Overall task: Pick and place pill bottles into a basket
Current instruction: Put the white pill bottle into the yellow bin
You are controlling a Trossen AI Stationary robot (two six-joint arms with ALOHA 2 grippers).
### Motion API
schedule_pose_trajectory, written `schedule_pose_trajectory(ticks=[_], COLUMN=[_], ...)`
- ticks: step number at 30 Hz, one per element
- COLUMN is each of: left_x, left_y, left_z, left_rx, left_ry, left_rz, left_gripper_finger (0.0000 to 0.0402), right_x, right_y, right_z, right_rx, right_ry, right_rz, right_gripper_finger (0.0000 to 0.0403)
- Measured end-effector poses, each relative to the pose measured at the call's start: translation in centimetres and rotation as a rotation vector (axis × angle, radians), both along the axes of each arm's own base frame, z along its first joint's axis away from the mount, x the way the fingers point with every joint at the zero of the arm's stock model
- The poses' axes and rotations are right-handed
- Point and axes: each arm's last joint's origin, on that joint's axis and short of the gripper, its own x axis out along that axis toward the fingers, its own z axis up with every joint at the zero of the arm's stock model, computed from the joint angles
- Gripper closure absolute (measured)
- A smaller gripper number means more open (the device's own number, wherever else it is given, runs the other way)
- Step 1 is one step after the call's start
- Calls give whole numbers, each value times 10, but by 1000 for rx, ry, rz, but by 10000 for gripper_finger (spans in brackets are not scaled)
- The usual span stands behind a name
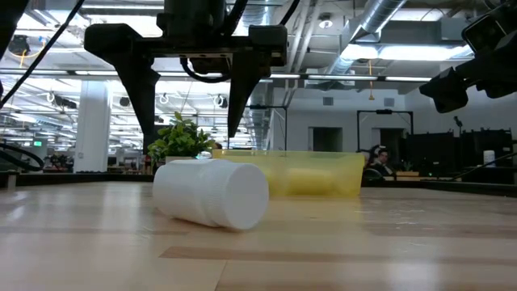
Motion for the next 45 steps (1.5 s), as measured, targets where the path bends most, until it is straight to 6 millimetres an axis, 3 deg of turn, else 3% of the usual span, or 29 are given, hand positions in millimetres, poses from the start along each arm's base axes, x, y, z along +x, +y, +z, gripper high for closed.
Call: schedule_pose_trajectory(ticks=[29, 45], left_x=[2, -4], left_y=[1, -2], left_z=[0, -20], left_rx=[55, 55], left_ry=[-30, -20], left_rz=[-23, -4], left_gripper_finger=[17, 17], right_x=[0, 0], right_y=[0, 0], right_z=[0, 0], right_rx=[0, 0], right_ry=[0, 0], right_rz=[0, 0], right_gripper_finger=[117, 117])
